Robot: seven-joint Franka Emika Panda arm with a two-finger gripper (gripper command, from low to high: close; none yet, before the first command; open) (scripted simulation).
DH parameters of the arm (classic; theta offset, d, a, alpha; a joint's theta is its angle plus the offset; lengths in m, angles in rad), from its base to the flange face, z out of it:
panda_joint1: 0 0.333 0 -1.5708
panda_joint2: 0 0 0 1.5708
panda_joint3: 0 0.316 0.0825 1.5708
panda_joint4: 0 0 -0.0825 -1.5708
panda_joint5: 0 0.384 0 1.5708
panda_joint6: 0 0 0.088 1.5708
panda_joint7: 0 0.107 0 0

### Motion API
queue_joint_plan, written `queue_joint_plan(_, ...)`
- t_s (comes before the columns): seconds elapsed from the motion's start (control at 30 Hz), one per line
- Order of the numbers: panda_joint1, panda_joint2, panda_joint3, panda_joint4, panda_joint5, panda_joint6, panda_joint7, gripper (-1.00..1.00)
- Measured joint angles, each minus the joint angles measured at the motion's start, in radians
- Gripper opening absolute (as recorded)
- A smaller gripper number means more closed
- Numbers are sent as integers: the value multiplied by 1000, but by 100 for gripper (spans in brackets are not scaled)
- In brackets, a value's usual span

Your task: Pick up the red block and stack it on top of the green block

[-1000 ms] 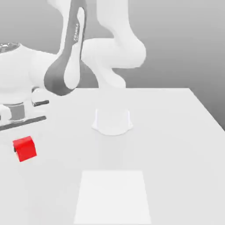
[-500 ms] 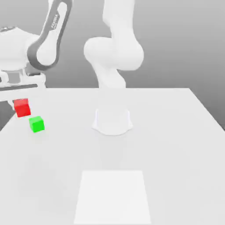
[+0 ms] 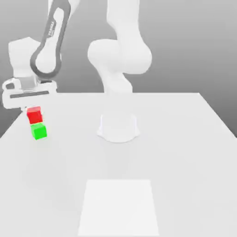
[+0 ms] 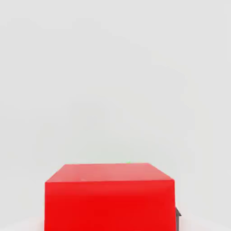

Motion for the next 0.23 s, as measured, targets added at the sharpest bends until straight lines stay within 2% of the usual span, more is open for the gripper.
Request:
queue_joint_plan(0.1, 63, 71, -20, -2, 156, 51, -109, -100)
queue_joint_plan(0.23, 50, 171, 60, -2, 396, 113, -276, -100)
